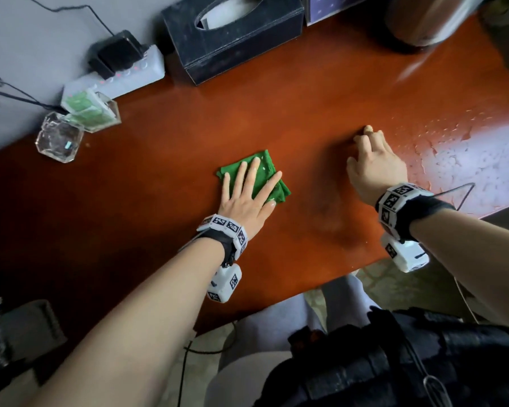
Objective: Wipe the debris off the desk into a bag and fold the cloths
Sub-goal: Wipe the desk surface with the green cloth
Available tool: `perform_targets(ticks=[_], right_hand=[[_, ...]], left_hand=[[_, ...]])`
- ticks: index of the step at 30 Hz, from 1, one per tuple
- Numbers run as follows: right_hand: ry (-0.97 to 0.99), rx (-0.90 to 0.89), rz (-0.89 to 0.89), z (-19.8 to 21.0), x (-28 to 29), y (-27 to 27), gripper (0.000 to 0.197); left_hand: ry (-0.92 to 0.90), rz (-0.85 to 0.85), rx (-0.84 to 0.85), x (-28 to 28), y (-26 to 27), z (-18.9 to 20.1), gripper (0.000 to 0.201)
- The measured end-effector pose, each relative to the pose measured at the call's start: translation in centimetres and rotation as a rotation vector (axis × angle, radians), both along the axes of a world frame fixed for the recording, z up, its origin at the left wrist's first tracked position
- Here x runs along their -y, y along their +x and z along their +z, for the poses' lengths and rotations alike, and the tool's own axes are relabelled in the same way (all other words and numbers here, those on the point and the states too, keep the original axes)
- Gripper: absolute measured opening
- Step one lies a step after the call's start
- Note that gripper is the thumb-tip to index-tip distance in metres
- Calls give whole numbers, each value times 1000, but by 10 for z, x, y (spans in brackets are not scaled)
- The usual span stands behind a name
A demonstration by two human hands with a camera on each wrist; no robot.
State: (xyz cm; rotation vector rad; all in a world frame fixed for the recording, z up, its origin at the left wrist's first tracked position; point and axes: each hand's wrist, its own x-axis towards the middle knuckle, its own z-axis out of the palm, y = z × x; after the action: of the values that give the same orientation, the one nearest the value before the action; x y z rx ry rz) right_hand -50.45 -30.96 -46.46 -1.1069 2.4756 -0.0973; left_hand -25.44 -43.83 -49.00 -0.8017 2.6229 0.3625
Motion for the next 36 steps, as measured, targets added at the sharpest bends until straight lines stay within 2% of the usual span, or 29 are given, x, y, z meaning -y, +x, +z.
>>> perform_targets(ticks=[3, 9, 13, 18, 25, 30, 36], right_hand=[[9, -6, 27, -1, -2, -2, 46], [23, -40, 51, -3, -2, -2, 46], [10, -35, 9, -5, 2, 6, 46], [0, -2, -29, -2, 4, 6, 46], [-10, 97, 23, -2, -15, 3, 58], [-40, 149, 125, -2, -40, 8, 59], [-59, 217, 216, -1, -86, -3, 59]], left_hand=[[-22, -23, 21, 23, 8, -1, 59], [39, 246, 48, 110, 34, 5, 58], [19, 303, 4, 114, 53, 2, 59], [-29, 323, -55, 77, 63, -4, 62], [-43, 235, -38, -6, 58, -7, 65], [-38, 241, -44, -71, 29, -7, 67], [-50, 163, -87, -156, -31, -7, 67]])
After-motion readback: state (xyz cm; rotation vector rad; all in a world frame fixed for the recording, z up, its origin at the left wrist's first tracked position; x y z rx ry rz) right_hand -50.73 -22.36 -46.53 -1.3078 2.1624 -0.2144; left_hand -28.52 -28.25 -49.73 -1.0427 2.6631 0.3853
